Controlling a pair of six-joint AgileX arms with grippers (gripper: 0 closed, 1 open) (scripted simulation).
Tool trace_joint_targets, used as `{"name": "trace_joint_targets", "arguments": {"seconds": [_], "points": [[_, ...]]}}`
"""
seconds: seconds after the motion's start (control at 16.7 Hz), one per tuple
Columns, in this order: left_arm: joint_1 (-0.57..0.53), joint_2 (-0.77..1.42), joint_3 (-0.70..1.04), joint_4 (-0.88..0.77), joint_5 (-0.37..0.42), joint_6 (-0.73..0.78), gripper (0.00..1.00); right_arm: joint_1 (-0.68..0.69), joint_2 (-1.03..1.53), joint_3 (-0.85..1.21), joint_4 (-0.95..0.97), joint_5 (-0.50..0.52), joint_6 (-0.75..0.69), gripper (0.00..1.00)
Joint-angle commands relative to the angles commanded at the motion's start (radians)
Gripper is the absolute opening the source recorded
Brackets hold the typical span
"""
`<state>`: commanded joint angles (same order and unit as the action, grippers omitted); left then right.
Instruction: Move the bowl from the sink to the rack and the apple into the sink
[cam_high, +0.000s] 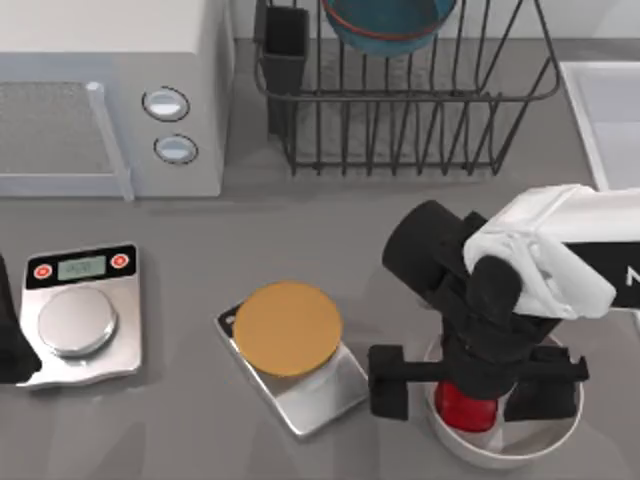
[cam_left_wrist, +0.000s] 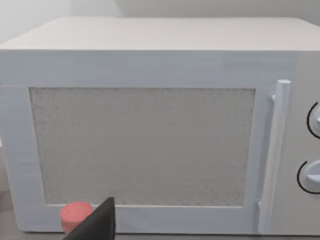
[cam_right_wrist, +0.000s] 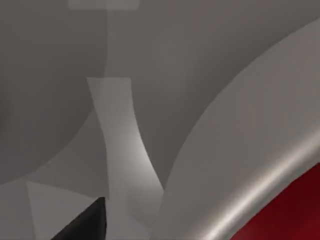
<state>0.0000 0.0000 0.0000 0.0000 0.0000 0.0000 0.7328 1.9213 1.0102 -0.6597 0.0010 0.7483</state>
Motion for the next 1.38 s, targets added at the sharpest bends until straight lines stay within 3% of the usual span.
{"name": "trace_joint_targets", "arguments": {"seconds": [0.18,0.96,1.38], "points": [[0.000,0.000,0.000,0.000,0.000,0.000,1.00,0.000,0.000,0.000,0.000,0.000,0.000,1.00],[0.000,0.000,0.000,0.000,0.000,0.000,1.00,0.000,0.000,0.000,0.000,0.000,0.000,0.02],[0.000,0.000,0.000,0.000,0.000,0.000,1.00,0.000,0.000,0.000,0.000,0.000,0.000,0.00]]}}
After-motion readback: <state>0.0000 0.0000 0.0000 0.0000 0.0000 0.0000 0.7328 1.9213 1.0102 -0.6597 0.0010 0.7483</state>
